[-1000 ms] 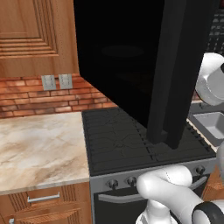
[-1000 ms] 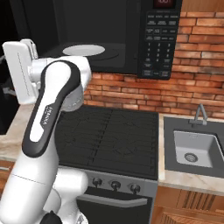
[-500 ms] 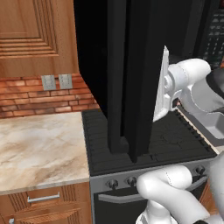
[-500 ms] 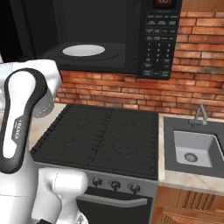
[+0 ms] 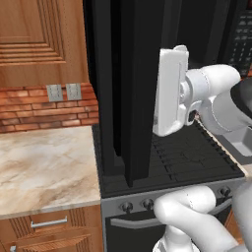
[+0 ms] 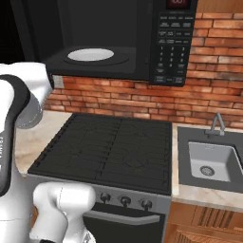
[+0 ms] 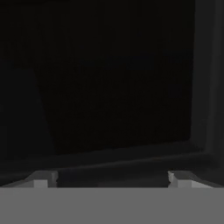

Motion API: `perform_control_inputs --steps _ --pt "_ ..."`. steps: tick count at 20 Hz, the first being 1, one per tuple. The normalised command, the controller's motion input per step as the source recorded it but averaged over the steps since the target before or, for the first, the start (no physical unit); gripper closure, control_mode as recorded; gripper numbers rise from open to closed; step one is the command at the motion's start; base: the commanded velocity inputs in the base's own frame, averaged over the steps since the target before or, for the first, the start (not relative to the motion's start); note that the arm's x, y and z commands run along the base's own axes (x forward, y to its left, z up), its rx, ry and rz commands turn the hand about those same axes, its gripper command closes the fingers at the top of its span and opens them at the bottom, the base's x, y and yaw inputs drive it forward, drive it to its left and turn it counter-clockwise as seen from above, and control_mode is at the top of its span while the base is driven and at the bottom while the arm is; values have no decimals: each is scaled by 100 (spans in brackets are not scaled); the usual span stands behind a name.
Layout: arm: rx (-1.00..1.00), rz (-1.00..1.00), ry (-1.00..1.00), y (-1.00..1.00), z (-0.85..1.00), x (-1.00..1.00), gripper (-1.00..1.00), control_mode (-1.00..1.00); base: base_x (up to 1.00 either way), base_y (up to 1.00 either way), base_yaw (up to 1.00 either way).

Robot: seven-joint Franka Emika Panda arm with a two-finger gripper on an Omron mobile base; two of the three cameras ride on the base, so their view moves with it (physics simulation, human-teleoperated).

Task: Pick the cheese from the counter and place it in the microwave. Then turn on the microwave.

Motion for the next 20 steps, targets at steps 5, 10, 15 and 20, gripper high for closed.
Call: perform_control_inputs --steps 5,10,15,20 --pt "-6 -24 -8 -83 37 58 -100 -100 0 0 0" --pt "-9 -21 -4 -100 27 58 -100 -100 0 0 0" --pt "-13 -14 -8 -93 -1 34 -100 -100 0 0 0" --pt "-23 -10 -16 -68 -36 4 -100 -100 0 0 0"
